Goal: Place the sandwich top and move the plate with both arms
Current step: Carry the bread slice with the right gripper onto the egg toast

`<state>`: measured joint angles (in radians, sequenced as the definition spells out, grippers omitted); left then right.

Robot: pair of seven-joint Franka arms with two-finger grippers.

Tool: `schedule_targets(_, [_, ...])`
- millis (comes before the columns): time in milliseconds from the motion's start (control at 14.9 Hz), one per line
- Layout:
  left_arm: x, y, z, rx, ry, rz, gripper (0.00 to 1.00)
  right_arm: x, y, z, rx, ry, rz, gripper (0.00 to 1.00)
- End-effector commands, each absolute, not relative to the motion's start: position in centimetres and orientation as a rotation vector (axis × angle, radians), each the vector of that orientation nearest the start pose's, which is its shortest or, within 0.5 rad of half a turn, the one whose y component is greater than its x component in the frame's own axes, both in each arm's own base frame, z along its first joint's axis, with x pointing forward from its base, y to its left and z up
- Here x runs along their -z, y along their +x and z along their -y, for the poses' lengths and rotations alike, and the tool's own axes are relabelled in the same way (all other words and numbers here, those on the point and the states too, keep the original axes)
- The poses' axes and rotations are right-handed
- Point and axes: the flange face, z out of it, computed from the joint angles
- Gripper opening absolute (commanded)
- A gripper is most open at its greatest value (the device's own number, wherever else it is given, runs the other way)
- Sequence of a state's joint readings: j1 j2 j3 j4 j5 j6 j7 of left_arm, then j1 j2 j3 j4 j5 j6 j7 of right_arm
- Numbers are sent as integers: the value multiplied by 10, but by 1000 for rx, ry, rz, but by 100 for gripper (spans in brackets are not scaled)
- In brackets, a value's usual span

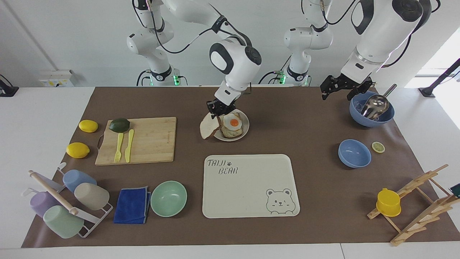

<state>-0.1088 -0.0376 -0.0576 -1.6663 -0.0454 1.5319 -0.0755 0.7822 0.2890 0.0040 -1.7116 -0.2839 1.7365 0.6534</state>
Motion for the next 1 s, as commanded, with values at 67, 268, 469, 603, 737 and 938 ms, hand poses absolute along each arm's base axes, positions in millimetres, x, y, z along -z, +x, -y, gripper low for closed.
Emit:
schedule_targets(67, [-601, 523, 90, -167, -3152, -147, 100, -379, 444, -440, -15, -3473, 313, 0])
schedule_targets(268, [-601, 523, 90, -167, -3152, -147, 100, -370, 434, -451, 3, -3472, 282, 0])
schedule_targets(469, [-601, 523, 90, -169, -3152, -147, 100, -366, 420, -461, 7, -3462, 306, 0])
schedule_targets(603, [-601, 523, 90, -169, -3152, -145, 100, -364, 410, -468, 8, -3462, 336, 0])
schedule_targets(737, [-601, 523, 90, -167, -3152, -147, 100, -359, 407, -466, 9, -3461, 323, 0])
schedule_targets(938, [-601, 523, 90, -167, -3152, -147, 100, -351, 404, -465, 9, -3446, 362, 17])
